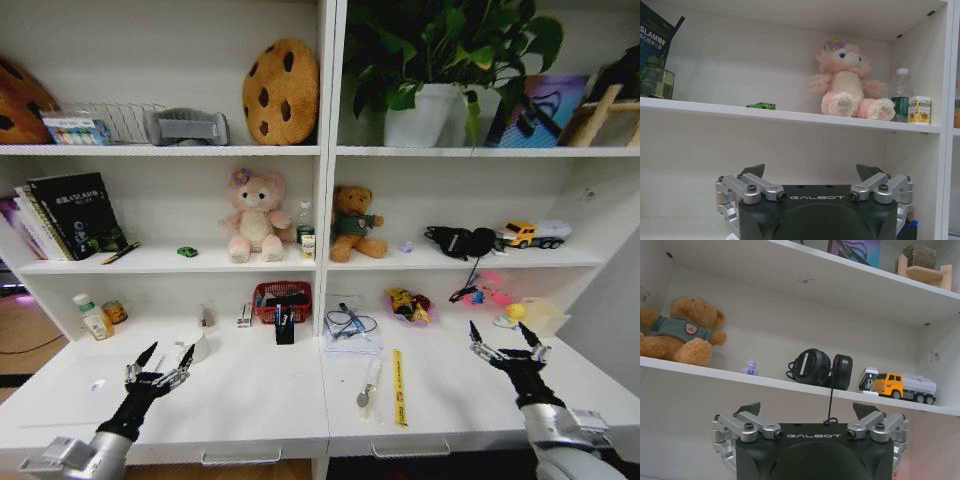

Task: Organize the objects on the table.

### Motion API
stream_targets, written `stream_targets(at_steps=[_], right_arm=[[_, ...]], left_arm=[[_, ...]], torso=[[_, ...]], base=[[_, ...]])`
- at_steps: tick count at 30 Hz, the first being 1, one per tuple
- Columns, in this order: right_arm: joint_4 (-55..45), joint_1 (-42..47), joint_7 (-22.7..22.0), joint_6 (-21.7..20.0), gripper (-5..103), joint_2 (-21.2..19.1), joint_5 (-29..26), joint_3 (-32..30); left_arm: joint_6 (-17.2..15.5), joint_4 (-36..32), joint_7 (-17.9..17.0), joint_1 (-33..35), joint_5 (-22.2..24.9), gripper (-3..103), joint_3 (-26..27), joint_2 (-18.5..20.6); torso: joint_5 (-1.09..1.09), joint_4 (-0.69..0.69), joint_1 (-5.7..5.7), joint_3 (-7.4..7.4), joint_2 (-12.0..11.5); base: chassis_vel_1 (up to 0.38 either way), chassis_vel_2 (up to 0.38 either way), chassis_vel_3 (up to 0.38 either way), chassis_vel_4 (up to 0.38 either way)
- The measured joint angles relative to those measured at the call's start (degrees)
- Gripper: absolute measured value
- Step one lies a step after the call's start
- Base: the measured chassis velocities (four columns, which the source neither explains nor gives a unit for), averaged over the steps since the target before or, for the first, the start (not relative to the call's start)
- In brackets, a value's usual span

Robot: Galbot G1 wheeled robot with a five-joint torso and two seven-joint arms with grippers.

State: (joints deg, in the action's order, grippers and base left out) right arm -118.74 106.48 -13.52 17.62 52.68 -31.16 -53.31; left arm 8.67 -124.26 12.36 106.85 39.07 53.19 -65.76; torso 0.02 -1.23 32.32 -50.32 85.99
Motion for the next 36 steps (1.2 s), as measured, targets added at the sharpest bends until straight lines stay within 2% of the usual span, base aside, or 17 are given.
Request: stream_targets(at_steps=[2, 3, 11, 36], right_arm=[[0.00, 0.00, 0.00, 0.00, 100, 0.00, 0.00, 0.00], [0.00, 0.00, 0.00, 0.00, 100, 0.00, 0.00, 0.00], [0.02, 0.00, 0.00, 0.00, 100, 0.00, 0.00, 0.00], [0.02, 0.01, 0.00, 0.02, 100, 0.00, 0.00, 0.00]], left_arm=[[0.00, -0.01, 0.00, 0.00, 0.00, 100, 0.00, 0.00], [-0.02, -0.01, 0.00, 0.00, 0.00, 100, 0.00, 0.00], [-0.02, -0.01, 0.00, 0.00, 0.00, 100, 0.00, 0.00], [-0.02, 0.00, 0.05, 0.00, 0.00, 100, 0.00, 0.00]], torso=[[0.00, -0.01, 0.00, 0.00, 0.00], [-0.06, 0.00, -0.01, 0.01, 0.01], [0.01, 0.01, -0.02, 0.01, 0.00], [-0.02, 0.02, -0.02, 0.01, 0.01]], base=[[0.063, 0.093, -0.078, -0.098], [0.047, 0.049, -0.051, -0.046], [0.023, 0.017, -0.027, -0.016], [0.072, 0.072, -0.075, -0.076]])
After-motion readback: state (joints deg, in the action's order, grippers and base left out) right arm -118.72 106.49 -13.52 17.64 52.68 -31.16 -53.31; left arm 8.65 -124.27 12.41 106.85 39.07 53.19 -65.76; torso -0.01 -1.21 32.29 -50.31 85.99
